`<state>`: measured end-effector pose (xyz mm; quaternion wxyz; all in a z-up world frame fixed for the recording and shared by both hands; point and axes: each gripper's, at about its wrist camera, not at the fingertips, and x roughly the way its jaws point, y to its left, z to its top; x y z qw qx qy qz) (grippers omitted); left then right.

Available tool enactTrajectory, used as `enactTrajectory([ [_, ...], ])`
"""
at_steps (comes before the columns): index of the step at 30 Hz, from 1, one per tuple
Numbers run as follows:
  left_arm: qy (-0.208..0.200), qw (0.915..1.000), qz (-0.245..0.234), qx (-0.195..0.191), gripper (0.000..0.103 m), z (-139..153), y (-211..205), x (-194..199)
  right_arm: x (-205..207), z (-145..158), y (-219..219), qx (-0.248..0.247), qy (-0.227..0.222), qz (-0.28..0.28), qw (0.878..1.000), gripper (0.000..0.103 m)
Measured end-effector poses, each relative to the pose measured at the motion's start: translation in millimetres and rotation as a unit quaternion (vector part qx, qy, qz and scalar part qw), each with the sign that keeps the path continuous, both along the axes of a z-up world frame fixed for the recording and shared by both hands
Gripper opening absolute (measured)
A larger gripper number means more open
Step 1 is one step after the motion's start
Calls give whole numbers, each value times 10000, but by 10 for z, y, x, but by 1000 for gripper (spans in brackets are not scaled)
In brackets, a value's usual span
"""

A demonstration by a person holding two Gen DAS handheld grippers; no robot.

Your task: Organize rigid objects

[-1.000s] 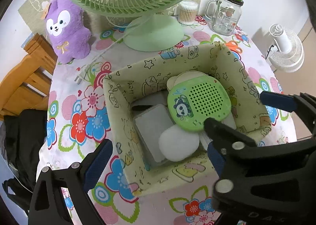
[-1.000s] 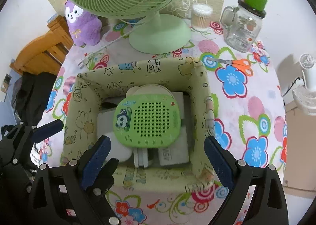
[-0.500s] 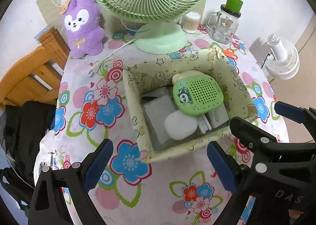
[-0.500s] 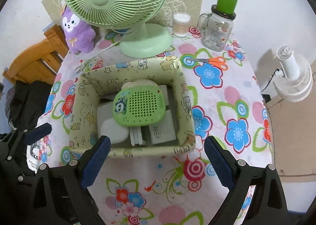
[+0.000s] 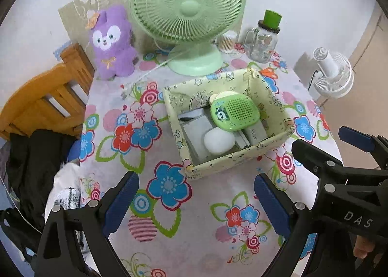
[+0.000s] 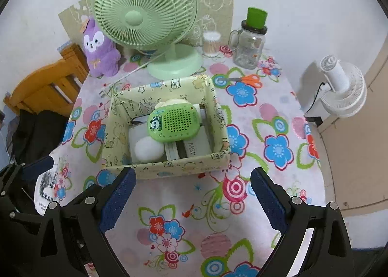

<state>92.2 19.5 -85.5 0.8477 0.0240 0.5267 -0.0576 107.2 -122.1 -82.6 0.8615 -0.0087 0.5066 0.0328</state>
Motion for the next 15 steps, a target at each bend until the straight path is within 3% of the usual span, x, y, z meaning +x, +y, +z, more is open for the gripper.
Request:
enactTrajectory([
  [15,-633,9976,284,66,98,536,-133,-292,-286,556,-291,38,-586,10,9983,97],
])
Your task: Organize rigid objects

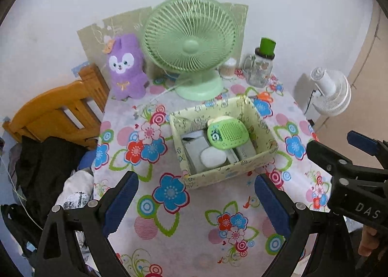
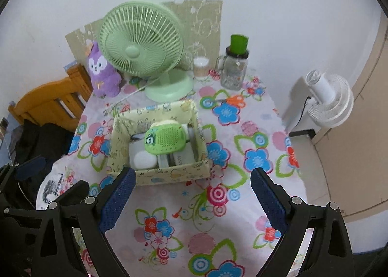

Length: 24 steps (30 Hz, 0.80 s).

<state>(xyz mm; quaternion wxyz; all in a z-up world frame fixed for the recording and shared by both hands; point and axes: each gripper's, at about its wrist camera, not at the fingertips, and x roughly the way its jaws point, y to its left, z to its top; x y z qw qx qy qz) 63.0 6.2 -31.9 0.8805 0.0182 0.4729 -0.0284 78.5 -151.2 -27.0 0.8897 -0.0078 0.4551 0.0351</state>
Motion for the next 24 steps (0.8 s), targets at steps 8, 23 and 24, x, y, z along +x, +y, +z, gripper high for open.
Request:
enactTrajectory([
  [8,-428,9989,201,-57,101,372,-14,-198,-200,367,-148,-80,-427,77,9990,97],
  [23,-630,9975,301,-80,102,554,-11,-595,-604,508,-288,13,-517,50,9986,97],
  [24,-630,9975,301,-74,102,554,-9,-613,-633,520,-281,15,-532,71,9986,97],
])
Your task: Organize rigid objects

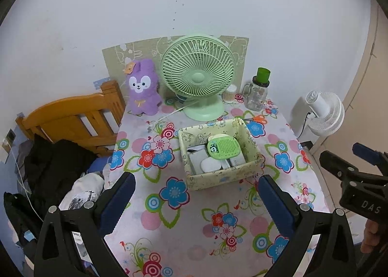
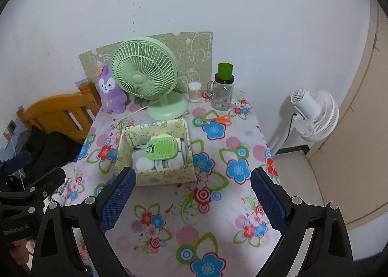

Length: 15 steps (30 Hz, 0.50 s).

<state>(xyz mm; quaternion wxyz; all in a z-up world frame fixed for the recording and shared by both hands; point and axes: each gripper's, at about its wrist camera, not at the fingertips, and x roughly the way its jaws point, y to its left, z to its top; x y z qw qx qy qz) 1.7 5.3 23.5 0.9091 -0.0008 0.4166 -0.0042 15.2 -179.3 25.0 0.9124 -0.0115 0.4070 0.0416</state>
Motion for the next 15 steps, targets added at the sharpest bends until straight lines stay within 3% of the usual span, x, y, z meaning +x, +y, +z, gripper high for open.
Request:
enactTrajectory([
  [15,-182,9992,135,-323,103,61,23,-199,-173,69,66,-43,-205,22,9998,97],
])
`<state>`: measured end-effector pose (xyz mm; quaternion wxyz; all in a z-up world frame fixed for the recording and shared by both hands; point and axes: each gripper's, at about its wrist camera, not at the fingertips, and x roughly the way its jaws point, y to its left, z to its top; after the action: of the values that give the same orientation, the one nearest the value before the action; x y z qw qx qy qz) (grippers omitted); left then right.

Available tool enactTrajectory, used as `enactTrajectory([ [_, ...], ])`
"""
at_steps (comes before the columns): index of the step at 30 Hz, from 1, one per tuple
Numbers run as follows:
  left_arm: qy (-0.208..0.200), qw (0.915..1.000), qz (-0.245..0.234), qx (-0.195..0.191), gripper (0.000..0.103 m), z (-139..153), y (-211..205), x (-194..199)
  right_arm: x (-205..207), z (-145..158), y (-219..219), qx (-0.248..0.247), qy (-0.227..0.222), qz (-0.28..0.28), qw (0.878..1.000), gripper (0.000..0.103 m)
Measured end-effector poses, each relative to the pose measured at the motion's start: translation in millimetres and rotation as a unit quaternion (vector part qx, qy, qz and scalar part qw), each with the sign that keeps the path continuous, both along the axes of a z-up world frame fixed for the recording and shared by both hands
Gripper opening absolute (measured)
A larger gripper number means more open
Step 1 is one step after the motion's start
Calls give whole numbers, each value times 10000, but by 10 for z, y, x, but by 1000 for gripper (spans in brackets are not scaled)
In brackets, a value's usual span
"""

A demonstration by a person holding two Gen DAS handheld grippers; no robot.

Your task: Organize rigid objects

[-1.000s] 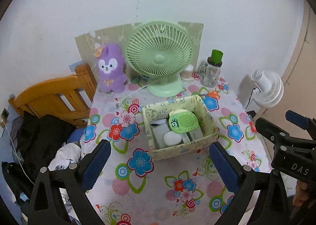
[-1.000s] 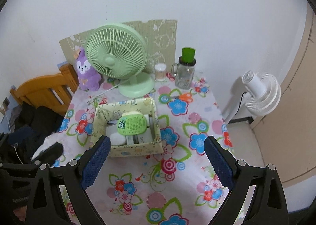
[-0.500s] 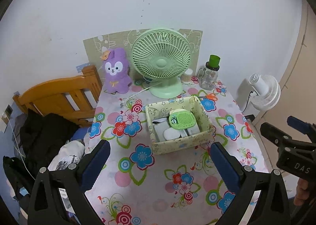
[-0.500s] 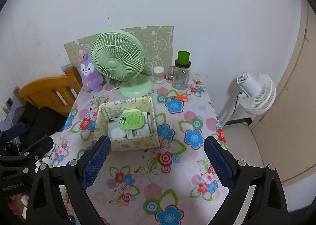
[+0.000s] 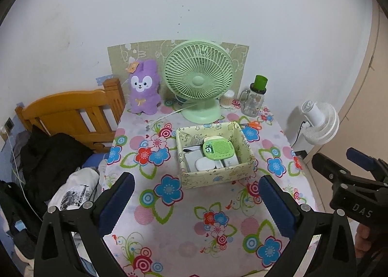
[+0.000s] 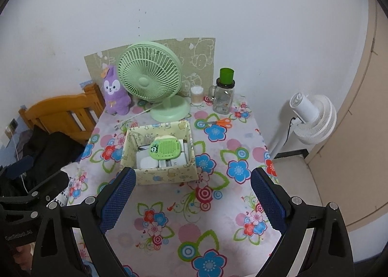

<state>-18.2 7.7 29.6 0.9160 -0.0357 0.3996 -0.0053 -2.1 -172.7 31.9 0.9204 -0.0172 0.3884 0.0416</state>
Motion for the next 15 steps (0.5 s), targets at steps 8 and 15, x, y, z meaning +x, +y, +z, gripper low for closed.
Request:
enactTrajectory([
  [8,48,10000,16,51,103,-21,1,1,8,-6,27,26,-35,3,10000,97],
  [15,93,9999,117,65,103,-34,30,-11,-8,-20,59,107,-11,35,9999,97],
])
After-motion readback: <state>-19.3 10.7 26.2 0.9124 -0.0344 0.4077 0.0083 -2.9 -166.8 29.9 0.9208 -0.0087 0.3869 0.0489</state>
